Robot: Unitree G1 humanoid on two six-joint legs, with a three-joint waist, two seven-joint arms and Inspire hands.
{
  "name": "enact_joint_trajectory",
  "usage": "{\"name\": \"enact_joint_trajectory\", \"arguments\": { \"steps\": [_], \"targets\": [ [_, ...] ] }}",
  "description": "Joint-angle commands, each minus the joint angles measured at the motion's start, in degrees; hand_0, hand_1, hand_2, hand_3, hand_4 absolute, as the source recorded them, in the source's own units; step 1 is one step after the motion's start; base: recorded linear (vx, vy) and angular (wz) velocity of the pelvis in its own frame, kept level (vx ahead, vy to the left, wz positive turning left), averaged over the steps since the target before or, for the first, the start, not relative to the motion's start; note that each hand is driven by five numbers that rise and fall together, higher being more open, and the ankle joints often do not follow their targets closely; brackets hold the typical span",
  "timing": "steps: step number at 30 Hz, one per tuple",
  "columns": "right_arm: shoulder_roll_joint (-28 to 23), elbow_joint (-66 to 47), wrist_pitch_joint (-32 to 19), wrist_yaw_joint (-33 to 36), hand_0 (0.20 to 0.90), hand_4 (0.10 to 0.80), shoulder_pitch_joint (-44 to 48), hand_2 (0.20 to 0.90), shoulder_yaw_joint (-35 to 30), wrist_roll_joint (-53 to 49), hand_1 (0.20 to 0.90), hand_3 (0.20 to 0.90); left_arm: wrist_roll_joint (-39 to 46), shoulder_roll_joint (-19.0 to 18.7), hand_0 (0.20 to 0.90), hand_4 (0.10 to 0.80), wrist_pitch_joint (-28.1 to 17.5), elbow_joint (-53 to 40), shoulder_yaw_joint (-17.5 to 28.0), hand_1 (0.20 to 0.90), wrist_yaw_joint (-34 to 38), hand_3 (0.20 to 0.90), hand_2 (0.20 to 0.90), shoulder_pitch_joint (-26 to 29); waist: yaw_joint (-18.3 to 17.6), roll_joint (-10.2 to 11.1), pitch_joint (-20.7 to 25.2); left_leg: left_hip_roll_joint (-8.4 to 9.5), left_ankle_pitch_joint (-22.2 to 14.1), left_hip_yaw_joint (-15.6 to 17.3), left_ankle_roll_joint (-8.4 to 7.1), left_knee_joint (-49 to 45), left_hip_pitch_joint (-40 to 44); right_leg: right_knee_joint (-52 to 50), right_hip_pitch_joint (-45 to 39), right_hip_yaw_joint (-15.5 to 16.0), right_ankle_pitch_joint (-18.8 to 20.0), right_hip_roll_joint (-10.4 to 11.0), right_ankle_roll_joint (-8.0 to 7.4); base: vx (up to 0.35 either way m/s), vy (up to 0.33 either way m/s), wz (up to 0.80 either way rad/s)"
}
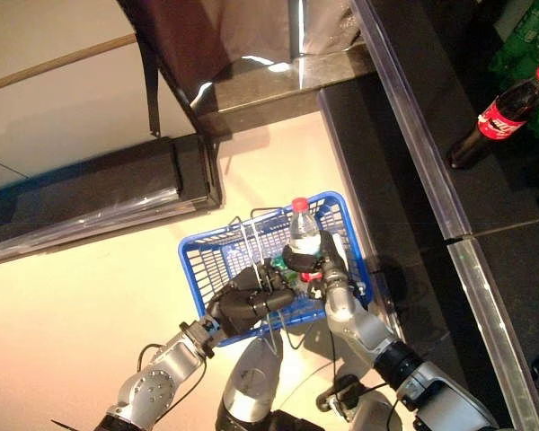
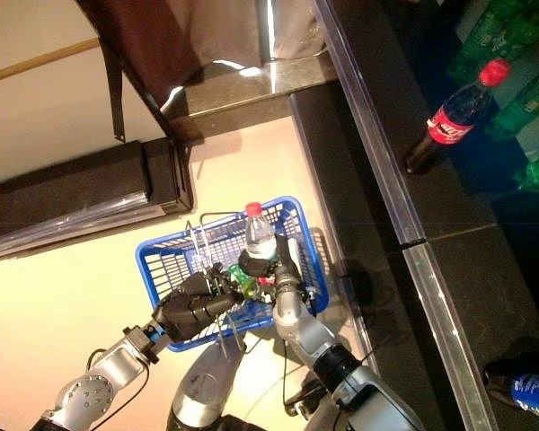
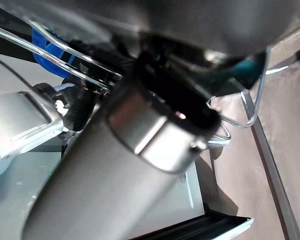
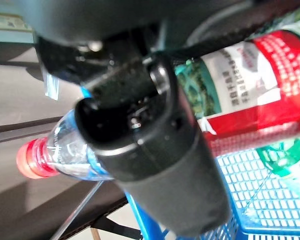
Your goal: Pick up the drink and place into the basket.
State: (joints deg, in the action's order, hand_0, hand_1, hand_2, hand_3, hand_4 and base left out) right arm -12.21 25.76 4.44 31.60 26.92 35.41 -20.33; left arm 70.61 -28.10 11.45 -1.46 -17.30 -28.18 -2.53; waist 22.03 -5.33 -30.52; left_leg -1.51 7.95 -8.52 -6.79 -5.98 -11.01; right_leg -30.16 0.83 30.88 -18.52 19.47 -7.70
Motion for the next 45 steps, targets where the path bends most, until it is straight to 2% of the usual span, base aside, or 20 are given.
{"name": "enact_joint_trajectory", "arguments": {
  "steps": [1,5,7,8,10,15,22,24,28,37,41,42,43,44,45],
  "targets": [
    [6.08,-0.91,-7.99,-0.67,0.300,0.100,8.94,0.300,1.73,-2.17,0.300,0.200,4.76,4.94,0.300,0.100,-5.09,-22.92,0.52,0.300,-16.83,0.200,0.300,6.78,0.75,-1.05,6.36,1.14,-6.74,1.42,1.92,-6.56,1.47,9.93,-1.15,-0.52,11.80,-2.66,3.54,0.000,0.000,0.00],
    [6.91,1.32,-8.10,-2.49,0.300,0.100,8.44,0.300,1.89,-7.65,0.300,0.200,4.38,5.23,0.300,0.100,-5.04,-23.09,0.23,0.300,-16.79,0.200,0.300,7.18,0.89,-0.98,6.26,1.09,-6.68,1.25,1.94,-6.31,1.48,9.97,-1.13,-0.40,11.79,-2.77,3.58,0.000,0.000,0.00],
    [8.82,4.34,-8.35,-8.49,0.300,0.100,5.82,0.300,3.25,-18.53,0.300,0.200,4.85,5.14,0.300,0.100,-4.23,-23.92,0.06,0.300,-17.76,0.200,0.300,7.56,1.29,-0.73,5.79,1.04,-6.62,1.00,2.11,-6.03,1.26,10.08,-0.98,-0.13,11.96,-2.94,3.53,0.000,-0.040,0.01],
    [8.82,4.35,-8.36,-8.51,0.300,0.100,5.83,0.300,3.25,-18.55,0.300,0.200,4.85,5.14,0.300,0.100,-4.23,-23.93,0.07,0.300,-17.76,0.200,0.300,7.55,1.29,-0.72,5.80,1.04,-6.62,1.00,2.11,-6.03,1.25,10.08,-0.97,-0.13,11.96,-2.94,3.53,-0.007,-0.057,0.03],
    [10.41,6.06,-9.84,-12.46,0.300,0.100,4.71,0.300,3.25,-28.12,0.300,0.200,5.32,4.66,0.300,0.100,-3.53,-24.43,-0.32,0.300,-18.61,0.200,0.300,7.87,1.61,-0.45,5.46,0.98,-6.48,0.82,2.19,-5.87,1.15,10.42,-1.15,0.10,12.13,-3.27,3.55,0.002,-0.054,0.05],
    [13.01,10.24,-9.70,-19.74,0.300,0.100,5.43,0.300,2.50,-38.84,0.300,0.200,4.80,4.44,0.300,0.100,-2.51,-24.98,-2.04,0.300,-19.29,0.200,0.300,9.22,1.97,-0.06,5.09,0.85,-6.24,0.59,2.42,-5.46,1.06,10.70,-1.11,0.31,12.49,-3.55,3.47,0.004,-0.015,0.01],
    [15.18,11.05,-7.46,-24.05,0.300,0.100,5.83,0.300,2.20,-47.87,0.300,0.200,4.49,4.15,0.300,0.100,-3.21,-25.07,-3.28,0.300,-18.09,0.200,0.300,10.21,1.83,0.13,4.80,0.78,-6.03,0.74,2.65,-5.26,0.83,10.83,-0.68,0.07,12.90,-3.68,3.29,0.000,0.000,0.00],
    [15.34,10.74,-6.63,-24.54,0.300,0.100,5.63,0.300,2.68,-47.54,0.300,0.200,4.43,4.04,0.300,0.100,-3.68,-24.88,-3.44,0.300,-18.25,0.200,0.300,10.16,1.79,0.09,4.68,0.73,-5.97,0.82,2.69,-5.27,0.70,10.76,-0.51,0.02,12.95,-3.66,3.25,0.000,0.000,0.00],
    [15.51,11.01,-5.89,-24.98,0.300,0.100,5.60,0.300,2.69,-53.55,0.300,0.200,4.18,4.03,0.300,0.100,-3.98,-24.37,-3.78,0.300,-17.88,0.200,0.300,10.22,1.85,0.14,4.59,0.91,-5.93,0.81,2.93,-5.41,0.44,10.24,-0.05,0.11,13.04,-3.46,3.18,0.005,-0.001,0.01],
    [16.17,17.39,-5.06,-20.40,0.300,0.100,8.73,0.300,-4.67,-66.62,0.300,0.200,5.06,3.33,0.300,0.100,-3.16,-24.49,-3.53,0.300,-17.49,0.200,0.300,10.97,2.12,-0.22,4.13,1.14,-6.18,0.66,3.26,-5.91,0.16,9.24,0.42,0.27,13.13,-2.96,3.06,0.002,0.001,0.01],
    [16.20,18.96,-4.57,-18.25,0.300,0.100,11.90,0.300,-6.72,-66.89,0.300,0.200,5.48,2.94,0.300,0.100,-2.55,-24.65,-3.59,0.300,-16.83,0.200,0.300,11.77,2.33,-0.12,3.68,1.22,-6.36,0.42,3.33,-6.46,-0.11,8.58,0.83,0.23,13.18,-2.83,3.09,0.000,0.000,0.00],
    [16.21,19.93,-4.51,-17.22,0.418,0.237,13.62,0.418,-7.58,-67.17,0.418,0.337,5.71,2.73,0.300,0.100,-2.11,-24.69,-3.45,0.300,-16.98,0.200,0.300,12.01,2.52,-0.11,3.55,1.21,-6.37,0.41,3.31,-6.51,-0.16,8.40,1.01,0.19,13.22,-2.76,3.08,0.000,0.000,0.00],
    [16.19,19.97,-4.50,-17.10,0.460,0.287,13.83,0.460,-7.68,-67.18,0.460,0.387,5.68,2.75,0.300,0.100,-2.09,-24.71,-3.47,0.300,-16.94,0.200,0.300,12.06,2.55,-0.11,3.50,1.22,-6.36,0.40,3.32,-6.51,-0.16,8.37,1.03,0.17,13.21,-2.76,3.08,0.000,0.000,0.00],
    [15.93,20.79,-4.54,-16.79,0.540,0.380,14.93,0.540,-8.25,-67.62,0.540,0.480,5.63,2.86,0.300,0.100,-1.86,-24.72,-3.62,0.300,-16.79,0.200,0.300,12.27,2.65,-0.16,3.38,1.23,-6.36,0.41,3.34,-6.61,-0.18,8.15,1.13,0.14,13.21,-2.71,3.06,0.000,0.000,0.00],
    [15.86,21.40,-4.69,-16.67,0.832,0.720,15.39,0.832,-8.55,-67.53,0.832,0.820,5.79,2.83,0.300,0.100,-1.77,-24.63,-3.66,0.300,-16.69,0.200,0.300,12.43,2.68,-0.19,3.39,1.23,-6.36,0.43,3.39,-6.68,-0.21,8.01,1.20,0.14,13.22,-2.65,3.04,0.000,0.000,0.00]
  ]
}}
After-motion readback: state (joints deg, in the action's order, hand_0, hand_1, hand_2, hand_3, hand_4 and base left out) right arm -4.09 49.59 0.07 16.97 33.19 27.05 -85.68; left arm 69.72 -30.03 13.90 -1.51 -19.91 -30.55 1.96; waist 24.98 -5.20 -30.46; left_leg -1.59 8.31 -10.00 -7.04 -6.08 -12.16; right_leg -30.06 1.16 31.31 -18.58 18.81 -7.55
